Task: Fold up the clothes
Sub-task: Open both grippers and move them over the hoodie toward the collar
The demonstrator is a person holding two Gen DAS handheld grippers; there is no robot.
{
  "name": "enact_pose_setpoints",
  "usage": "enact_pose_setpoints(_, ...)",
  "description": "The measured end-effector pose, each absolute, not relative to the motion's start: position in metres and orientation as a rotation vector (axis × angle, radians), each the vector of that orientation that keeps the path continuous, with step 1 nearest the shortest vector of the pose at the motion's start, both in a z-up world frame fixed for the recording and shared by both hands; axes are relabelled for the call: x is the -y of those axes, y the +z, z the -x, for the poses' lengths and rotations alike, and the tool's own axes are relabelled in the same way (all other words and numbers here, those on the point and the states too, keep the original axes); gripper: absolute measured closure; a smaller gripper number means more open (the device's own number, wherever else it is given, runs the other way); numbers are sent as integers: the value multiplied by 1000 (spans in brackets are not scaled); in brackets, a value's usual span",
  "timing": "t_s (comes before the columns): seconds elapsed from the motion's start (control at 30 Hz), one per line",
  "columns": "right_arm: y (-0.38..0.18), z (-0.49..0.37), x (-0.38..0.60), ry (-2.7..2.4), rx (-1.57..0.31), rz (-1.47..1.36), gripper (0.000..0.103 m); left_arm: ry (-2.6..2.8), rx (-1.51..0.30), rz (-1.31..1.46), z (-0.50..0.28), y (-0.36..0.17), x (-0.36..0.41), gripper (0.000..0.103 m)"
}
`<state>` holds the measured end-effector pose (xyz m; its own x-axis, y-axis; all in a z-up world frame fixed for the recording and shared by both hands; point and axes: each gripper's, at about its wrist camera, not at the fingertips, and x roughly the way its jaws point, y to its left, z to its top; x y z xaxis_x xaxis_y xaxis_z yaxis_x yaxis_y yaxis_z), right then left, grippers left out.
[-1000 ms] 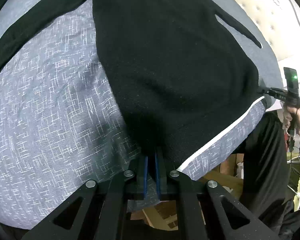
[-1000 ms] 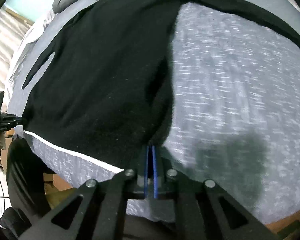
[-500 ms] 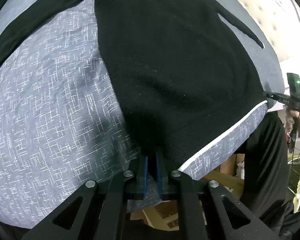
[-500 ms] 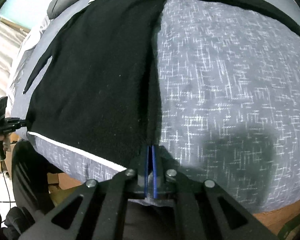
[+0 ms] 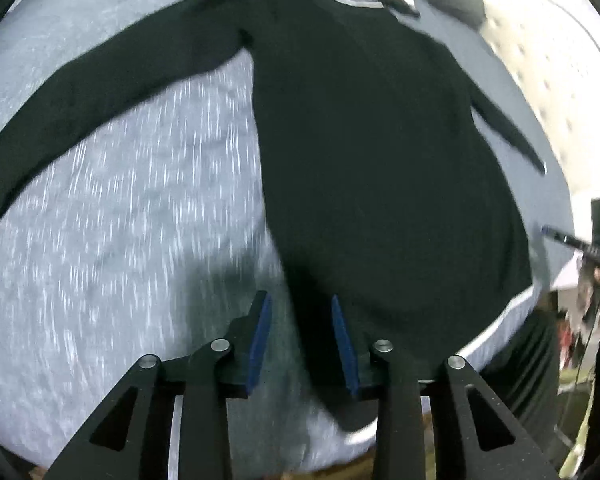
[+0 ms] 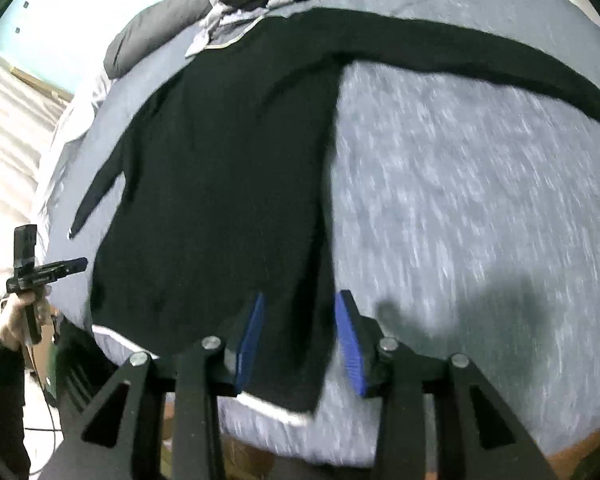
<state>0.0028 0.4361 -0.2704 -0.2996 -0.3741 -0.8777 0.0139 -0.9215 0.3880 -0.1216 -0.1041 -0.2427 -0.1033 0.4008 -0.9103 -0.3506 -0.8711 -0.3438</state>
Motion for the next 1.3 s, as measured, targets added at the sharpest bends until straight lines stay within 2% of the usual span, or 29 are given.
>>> enact_pose_setpoints(0.27,-285,51,-435,-2343,440,-1653,65,2096,107,1625,166,-257,80,68)
enact_pose_setpoints(0.6,-275,129,-455,-2451,540,-1535,60,2100,174,1635,224,-283,72,68)
enact_pose_setpoints(0.87,-297,147,-427,-2411,452,-1543,60,2114,208,1583,239,-288,82,69)
enact_pose_setpoints(0.9,-298,146,-425,-2405,451,-1543,60,2105,218,1579,239,-289,82,78)
enact_pose_setpoints(0.93,-300,145,-423,-2399,450,-1544,60,2094,228,1576,239,-290,82,94)
enact_pose_setpoints(0.97,-301,143,-422,-2393,450,-1545,60,2100,215,1574,237,-288,83,97)
enact_pose_setpoints(1.17,-298,139,-425,-2406,437,-1542,60,2204,192,1555,233,-276,97,97)
enact_pose_setpoints(1.3,-297,139,-430,-2427,462,-1544,60,2202,192,1607,236,-289,96,97)
